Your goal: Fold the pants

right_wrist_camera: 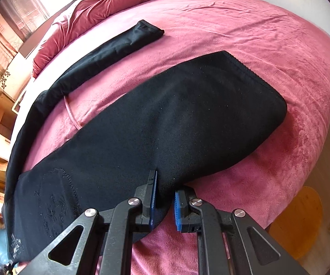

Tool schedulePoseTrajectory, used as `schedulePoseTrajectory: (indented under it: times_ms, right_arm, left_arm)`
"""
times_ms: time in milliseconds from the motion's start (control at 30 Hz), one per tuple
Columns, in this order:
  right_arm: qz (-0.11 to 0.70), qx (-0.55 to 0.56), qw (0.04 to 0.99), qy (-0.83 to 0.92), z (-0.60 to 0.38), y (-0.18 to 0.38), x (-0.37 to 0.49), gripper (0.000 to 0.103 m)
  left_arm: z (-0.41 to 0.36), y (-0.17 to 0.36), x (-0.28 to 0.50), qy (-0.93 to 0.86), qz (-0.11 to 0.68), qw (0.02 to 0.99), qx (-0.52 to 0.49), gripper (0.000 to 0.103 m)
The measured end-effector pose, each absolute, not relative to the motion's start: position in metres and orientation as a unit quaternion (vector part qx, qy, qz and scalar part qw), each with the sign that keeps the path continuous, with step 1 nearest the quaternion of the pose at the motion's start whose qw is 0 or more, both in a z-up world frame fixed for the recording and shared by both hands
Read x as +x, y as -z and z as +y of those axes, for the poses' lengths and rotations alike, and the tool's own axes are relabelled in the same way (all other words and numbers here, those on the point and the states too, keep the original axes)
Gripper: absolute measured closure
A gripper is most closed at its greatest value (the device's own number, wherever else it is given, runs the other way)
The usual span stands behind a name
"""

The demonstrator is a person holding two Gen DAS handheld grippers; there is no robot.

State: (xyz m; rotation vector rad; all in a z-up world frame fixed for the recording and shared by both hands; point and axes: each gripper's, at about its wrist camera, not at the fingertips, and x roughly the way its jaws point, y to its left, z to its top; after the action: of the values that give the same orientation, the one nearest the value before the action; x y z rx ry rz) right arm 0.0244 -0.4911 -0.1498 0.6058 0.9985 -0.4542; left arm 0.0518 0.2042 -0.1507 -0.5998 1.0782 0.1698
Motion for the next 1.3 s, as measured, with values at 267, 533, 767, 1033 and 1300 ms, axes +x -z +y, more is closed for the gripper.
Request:
schedulePoseTrajectory:
  times_ms: [267, 533, 767, 1033, 1300]
  right_arm:
    - [0.478, 0.225, 0.817, 0.233, -0.487, 0.132, 0.016, 0.062]
    - [0.445, 0.162, 0.848, 0.239, -0.465, 0.091, 0.028, 0.049]
    - [0.47, 0.14, 0.861, 0.132, -0.401, 0.096, 0.095, 0.046]
    - [0.491, 0.105, 0.864, 0.033, -0.314, 0.111, 0.164, 0.044]
    - [0.496, 0.085, 0.864, -0.01, -0.265, 0.117, 0.217, 0.041]
  left_arm:
    - [0.214, 0.121, 0.065, -0.101, 0.475, 0.84, -0.243, 0.076]
    - [0.216, 0.104, 0.116, -0.07, 0.455, 0.856, -0.234, 0.072]
    - [0.2, 0.1, 0.186, -0.023, 0.462, 0.854, -0.24, 0.07]
    - [0.189, 0.118, 0.281, -0.009, 0.497, 0.837, -0.229, 0.056]
    - [0.199, 0.152, 0.365, -0.018, 0.528, 0.811, -0.253, 0.045]
